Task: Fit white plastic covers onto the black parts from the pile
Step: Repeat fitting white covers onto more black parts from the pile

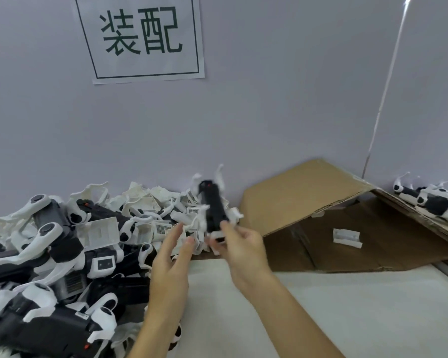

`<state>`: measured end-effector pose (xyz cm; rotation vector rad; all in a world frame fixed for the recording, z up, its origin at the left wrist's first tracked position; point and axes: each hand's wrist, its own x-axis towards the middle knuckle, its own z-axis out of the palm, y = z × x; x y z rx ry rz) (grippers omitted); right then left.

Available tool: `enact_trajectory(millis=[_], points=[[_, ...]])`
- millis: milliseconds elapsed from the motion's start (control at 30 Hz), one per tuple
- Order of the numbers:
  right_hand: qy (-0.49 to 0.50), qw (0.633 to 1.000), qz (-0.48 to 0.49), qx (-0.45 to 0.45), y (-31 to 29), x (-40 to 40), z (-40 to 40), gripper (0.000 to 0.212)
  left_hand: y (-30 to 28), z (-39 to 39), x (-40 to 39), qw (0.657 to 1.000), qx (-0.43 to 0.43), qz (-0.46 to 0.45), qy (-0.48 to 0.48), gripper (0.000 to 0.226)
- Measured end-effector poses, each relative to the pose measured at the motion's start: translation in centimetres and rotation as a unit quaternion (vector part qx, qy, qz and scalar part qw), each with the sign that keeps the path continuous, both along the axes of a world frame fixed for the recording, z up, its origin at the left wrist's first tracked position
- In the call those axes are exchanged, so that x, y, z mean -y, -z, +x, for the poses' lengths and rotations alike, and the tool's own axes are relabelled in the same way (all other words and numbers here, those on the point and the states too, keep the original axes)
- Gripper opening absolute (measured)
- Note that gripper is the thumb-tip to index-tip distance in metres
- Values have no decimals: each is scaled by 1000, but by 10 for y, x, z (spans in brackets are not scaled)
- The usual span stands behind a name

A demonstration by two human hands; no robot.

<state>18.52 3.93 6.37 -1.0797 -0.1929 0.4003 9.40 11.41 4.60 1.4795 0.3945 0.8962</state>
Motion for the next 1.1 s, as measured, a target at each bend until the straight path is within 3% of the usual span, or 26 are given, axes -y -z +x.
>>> enact_trajectory(millis=[133,200,300,367,467,533,733,900,1000,1100], points=[[211,976,61,-13,-65,27,47,30,1,0,-1,1000,3,0,-5,31],[268,957,113,-16,-95,48,70,21,3,-1,-2,1000,-4,4,-19,33],[222,965,141,-19,-98,64,83,26,3,-2,-3,999,-14,12,-27,36],[238,969,61,22,-71,54,70,7,3,-2,-3,999,-23,18,-32,36],[204,972,-56,104,-13,25,41,9,3,0,-1,998,-26,32,-38,32],[149,973,-113,139,21,9,23,24,2,0,0,998,-23,42,-37,30],[31,920,-260,291,80,-5,0,28,5,2,-2,995,-39,79,-37,40],[38,907,-287,305,76,-7,0,22,8,3,-1,996,-31,76,-36,44],[6,915,-291,280,62,-20,0,7,8,0,-3,997,-15,41,-67,45],[-65,896,-349,267,49,-40,2,35,7,-1,-5,995,14,2,-97,51]])
